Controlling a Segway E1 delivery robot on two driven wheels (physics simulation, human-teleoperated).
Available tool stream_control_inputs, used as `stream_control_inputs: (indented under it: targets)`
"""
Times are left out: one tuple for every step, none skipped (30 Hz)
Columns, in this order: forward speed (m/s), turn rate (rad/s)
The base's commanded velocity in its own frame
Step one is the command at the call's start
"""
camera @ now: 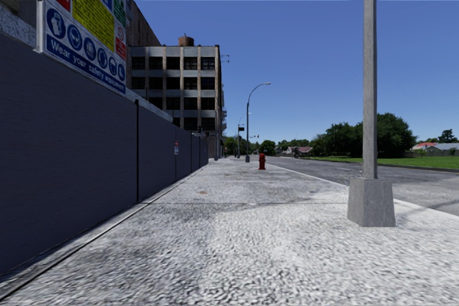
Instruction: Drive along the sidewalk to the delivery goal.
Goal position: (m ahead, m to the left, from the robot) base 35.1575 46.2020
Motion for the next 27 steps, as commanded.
stream_control_inputs:
  targets:
    - [2.0, 0.0]
    - [2.0, 0.0]
    - [2.0, 0.0]
    - [2.0, 0.0]
    - [2.0, 0.0]
    - [2.0, 0.0]
    - [2.0, 0.0]
    - [2.0, 0.0]
    - [2.0, 0.0]
    - [2.0, 0.0]
    - [2.0, 0.0]
    - [2.0, 0.0]
    - [2.0, 0.0]
    - [2.0, 0.0]
    - [2.0, 0.0]
    - [2.0, 0.0]
    - [2.0, 0.0]
    - [2.0, 0.0]
    - [2.0, 0.0]
    - [2.0, 0.0]
    - [2.0, 0.0]
    - [2.0, 0.0]
    - [2.0, 0.0]
    - [2.0, 0.0]
    - [2.0, 0.0]
    - [2.0, 0.0]
    - [2.0, 0.0]
